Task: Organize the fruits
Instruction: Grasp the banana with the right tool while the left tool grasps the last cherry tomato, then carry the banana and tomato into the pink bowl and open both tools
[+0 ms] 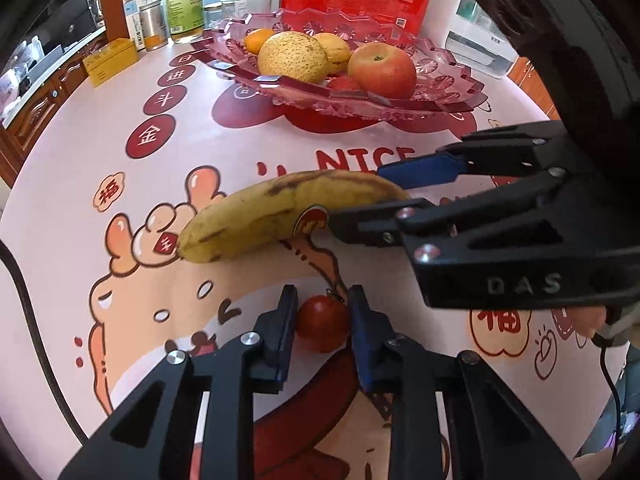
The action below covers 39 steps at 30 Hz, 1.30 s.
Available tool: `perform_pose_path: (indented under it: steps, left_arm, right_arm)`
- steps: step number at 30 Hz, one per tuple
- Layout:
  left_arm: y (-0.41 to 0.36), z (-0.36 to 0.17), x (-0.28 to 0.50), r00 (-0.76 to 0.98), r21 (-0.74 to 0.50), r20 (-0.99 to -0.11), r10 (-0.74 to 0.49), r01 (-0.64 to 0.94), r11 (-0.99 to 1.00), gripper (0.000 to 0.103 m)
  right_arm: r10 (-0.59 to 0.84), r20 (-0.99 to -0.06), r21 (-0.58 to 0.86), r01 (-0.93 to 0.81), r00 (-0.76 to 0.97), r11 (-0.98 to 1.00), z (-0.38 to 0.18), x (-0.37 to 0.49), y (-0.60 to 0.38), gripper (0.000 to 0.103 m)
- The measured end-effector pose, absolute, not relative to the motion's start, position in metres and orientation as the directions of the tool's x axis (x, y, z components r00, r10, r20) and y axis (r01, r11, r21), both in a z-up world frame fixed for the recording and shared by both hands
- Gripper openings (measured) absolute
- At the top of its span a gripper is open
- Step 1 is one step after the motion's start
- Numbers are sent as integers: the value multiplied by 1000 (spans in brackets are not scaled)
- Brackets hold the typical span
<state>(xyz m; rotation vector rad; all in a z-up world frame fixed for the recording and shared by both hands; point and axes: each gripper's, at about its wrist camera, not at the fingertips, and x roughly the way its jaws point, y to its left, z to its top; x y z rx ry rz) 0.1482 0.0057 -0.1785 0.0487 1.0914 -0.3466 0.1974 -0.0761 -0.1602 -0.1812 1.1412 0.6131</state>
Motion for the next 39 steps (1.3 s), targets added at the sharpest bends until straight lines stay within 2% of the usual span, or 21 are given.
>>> perform_pose_path:
  steps: [13,22,25,32,39]
  left_arm:
    - [39,-171,142,428,-180,-869,-248,193,964,24]
    - [45,-164,141,435,-185,-869,-234,152,971,24]
    - [49,-160,140,437,-174,-874,-214,131,976,24]
    - [58,-152,138,442,-161,-879,-181,83,983,24]
    - [61,-129,126,469,-168,-865,-179,67,984,24]
  right_arm:
    - [345,-900,114,-620,267,776,-170,199,-53,54]
    - [295,-905,17,-668,306,744,-173,195,-32,56]
    - [275,-900,-29,-675,339,737,-173,190,-29,53]
    - [298,-889,-6,-659,348,752,-164,167,-38,37]
    - [307,-863,4,-601,402,799,-136,145,-63,36]
